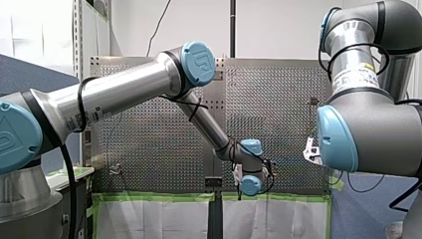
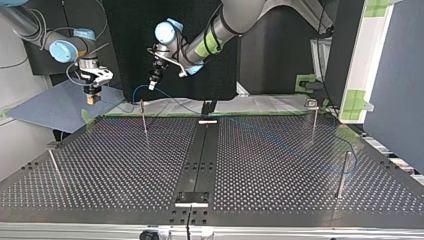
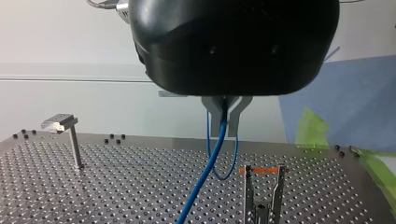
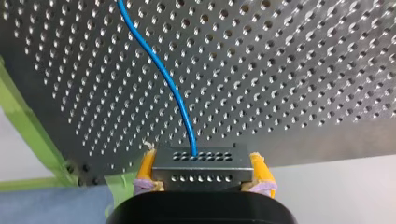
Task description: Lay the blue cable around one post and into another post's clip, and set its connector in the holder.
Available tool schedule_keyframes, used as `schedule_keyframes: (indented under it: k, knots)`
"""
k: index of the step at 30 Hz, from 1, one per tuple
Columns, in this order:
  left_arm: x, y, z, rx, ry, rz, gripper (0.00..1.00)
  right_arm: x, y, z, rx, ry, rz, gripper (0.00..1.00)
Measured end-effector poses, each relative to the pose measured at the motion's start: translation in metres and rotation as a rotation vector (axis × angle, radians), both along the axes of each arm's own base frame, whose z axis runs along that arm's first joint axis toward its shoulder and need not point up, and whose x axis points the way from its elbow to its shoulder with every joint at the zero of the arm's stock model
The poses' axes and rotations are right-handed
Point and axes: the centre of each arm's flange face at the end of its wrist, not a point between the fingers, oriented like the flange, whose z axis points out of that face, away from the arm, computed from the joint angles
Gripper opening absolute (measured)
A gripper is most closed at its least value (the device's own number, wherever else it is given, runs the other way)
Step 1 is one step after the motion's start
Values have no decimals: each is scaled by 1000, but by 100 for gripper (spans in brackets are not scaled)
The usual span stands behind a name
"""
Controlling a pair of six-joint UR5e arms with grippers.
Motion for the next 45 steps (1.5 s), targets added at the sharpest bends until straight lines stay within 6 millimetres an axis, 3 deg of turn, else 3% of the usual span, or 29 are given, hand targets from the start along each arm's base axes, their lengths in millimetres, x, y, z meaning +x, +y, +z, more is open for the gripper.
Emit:
schedule_keyframes:
  k: [10, 19, 30, 45]
  knots:
    - [2, 2, -1, -16, 8, -1, 0, 9, 6, -4, 22, -10, 30, 5]
    - [11, 17, -10, -35, 15, 12, 0, 9, 12, -10, 33, -3, 17, 5]
    - [28, 29, -13, -36, 17, 19, 0, 6, 15, -39, 48, -3, 15, 5]
    - [41, 37, -57, -16, 44, 22, 0, 5, 11, -45, 36, -2, 12, 5]
